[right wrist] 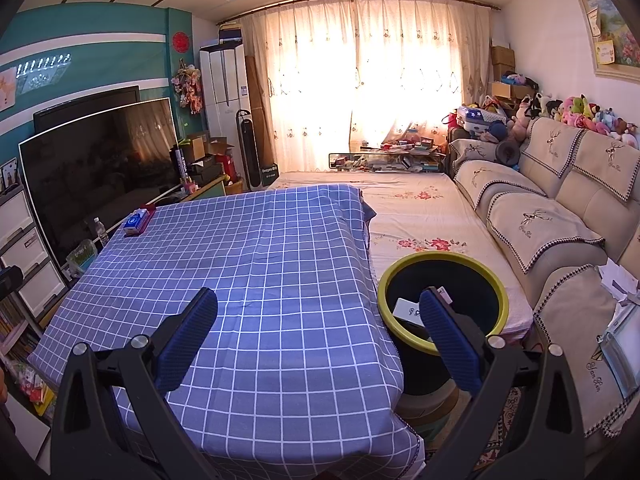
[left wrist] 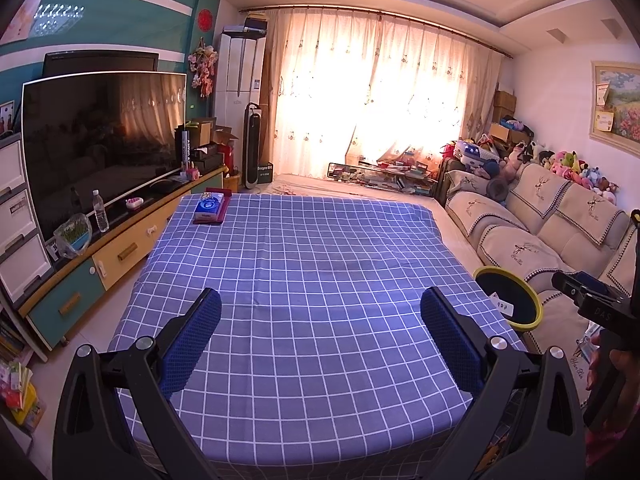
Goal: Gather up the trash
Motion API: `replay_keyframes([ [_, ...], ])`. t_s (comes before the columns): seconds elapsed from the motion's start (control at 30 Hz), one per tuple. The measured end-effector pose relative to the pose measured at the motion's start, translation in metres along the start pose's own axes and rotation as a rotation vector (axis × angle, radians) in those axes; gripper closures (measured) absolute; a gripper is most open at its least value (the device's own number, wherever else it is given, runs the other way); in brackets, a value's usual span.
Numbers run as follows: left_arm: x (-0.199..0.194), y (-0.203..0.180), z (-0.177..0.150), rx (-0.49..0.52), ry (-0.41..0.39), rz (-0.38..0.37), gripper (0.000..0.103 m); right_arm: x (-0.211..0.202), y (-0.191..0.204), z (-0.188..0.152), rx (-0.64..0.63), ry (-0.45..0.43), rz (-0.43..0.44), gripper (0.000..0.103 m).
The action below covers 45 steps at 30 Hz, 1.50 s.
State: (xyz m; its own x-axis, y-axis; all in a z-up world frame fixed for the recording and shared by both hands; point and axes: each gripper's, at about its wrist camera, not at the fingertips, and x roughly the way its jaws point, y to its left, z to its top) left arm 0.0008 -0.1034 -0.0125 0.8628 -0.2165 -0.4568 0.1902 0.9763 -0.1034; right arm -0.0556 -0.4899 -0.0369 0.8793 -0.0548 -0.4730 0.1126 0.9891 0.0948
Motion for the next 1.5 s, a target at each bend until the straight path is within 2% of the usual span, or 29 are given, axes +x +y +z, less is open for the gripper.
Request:
replay_keyframes([
  [1.13, 0.005, 0.001, 0.001, -0.004, 0.002, 0.016, 0.005, 0.002, -0.001, -0.003, 0.004, 0.007, 0.000, 0.007],
  [1.33, 0.021, 0.009, 0.001, -0.033, 0.026, 0.002, 0.005, 0.009, 0.002, -0.008, 0.000, 0.018, -0.002, 0.007],
  [1.5, 0.063, 0.018, 0.016, 0.023, 0.070, 0.046, 0.005, 0.038, 0.009, 0.003, -0.025, 0.046, 0.007, 0.007],
])
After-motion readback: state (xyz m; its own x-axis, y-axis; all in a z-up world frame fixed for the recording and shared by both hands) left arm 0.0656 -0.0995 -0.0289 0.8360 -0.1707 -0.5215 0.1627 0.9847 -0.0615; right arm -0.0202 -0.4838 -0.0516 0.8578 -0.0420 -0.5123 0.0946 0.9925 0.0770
